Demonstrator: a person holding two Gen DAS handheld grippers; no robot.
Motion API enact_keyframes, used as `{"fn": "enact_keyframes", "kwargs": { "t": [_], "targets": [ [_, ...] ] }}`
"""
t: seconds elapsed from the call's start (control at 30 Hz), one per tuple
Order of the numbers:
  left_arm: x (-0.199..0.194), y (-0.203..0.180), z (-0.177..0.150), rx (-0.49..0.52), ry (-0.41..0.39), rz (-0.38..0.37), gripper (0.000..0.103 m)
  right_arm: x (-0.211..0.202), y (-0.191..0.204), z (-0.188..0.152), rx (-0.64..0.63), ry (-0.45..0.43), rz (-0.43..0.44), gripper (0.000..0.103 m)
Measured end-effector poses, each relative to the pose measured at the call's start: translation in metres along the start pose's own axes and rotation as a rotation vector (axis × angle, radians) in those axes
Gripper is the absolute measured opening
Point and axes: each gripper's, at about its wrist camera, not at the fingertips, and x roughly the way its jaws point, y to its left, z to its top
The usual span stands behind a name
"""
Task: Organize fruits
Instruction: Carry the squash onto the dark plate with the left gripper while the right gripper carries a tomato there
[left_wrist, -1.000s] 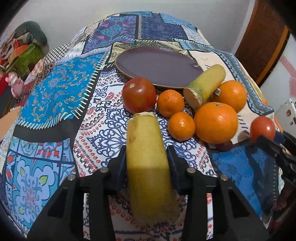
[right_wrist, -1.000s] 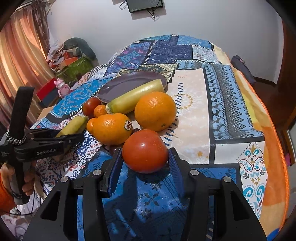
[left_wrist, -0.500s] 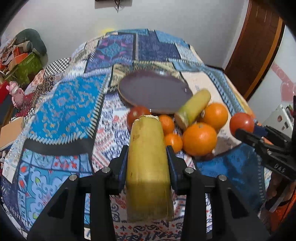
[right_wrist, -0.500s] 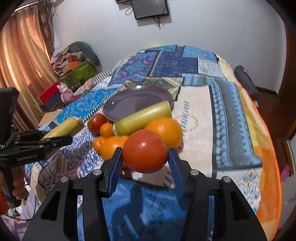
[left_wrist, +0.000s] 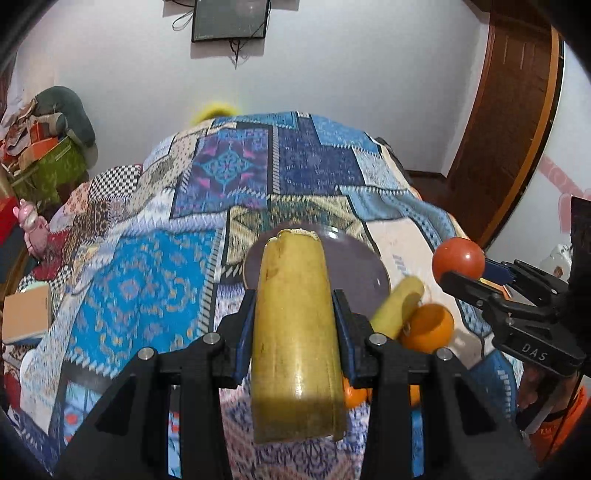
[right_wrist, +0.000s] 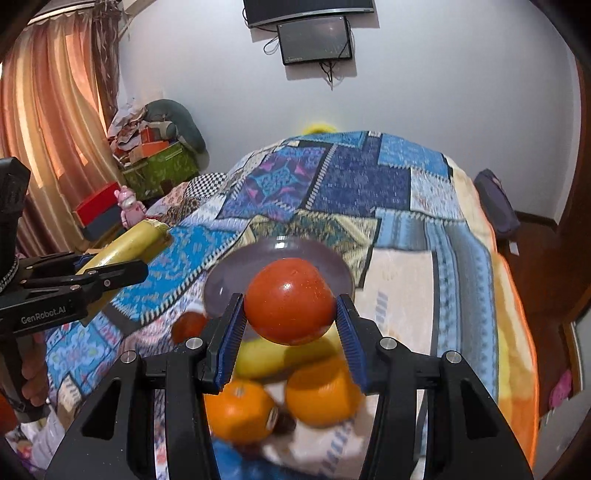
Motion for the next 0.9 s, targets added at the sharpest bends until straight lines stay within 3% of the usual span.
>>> {"fn": "enact_keyframes", "kwargs": {
  "t": [0.33, 0.67, 0.9],
  "targets": [
    [0.046, 0.014, 0.038, -0.020, 0.002, -0.004, 0.039, 0.044, -0.009, 0.032, -0.038, 0.021, -0.011, 0.046],
    [0.106, 0.022, 0.057, -0.016, 0.053, 0.007, 0.039, 0.100, -0.019, 0.039, -0.076, 0.138, 0.011, 0.046],
    [0.147, 0.023, 0.057, -0.013, 0.130, -0.008, 0.039, 0.128, -0.025, 0.048, -0.096, 0.229, 0.061, 0.046]
  ]
}}
